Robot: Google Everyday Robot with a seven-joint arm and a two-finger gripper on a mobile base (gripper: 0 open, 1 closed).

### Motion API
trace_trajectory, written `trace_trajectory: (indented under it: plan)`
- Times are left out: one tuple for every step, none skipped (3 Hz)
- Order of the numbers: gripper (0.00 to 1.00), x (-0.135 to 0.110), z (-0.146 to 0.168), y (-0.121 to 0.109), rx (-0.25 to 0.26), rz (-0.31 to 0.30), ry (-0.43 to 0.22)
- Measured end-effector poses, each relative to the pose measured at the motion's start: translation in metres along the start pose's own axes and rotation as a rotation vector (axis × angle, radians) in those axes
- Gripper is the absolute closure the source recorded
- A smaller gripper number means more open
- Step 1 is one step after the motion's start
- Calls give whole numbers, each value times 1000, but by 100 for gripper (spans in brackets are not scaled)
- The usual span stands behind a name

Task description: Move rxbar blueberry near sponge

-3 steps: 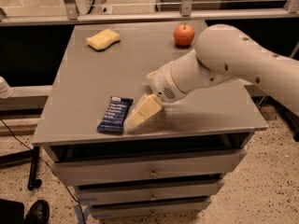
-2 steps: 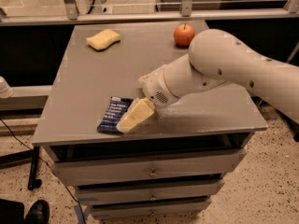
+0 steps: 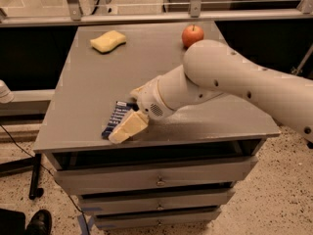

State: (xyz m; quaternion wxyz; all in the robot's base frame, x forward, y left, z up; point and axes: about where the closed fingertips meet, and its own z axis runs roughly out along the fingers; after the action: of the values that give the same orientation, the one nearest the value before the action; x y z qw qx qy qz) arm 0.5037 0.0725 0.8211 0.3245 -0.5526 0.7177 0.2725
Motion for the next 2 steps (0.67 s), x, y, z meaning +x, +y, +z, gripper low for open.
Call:
trace_trajectory:
  plan:
    - [41,-3,3,3,-9,6,1]
    - [65,-6,0,-1,-2,5,13]
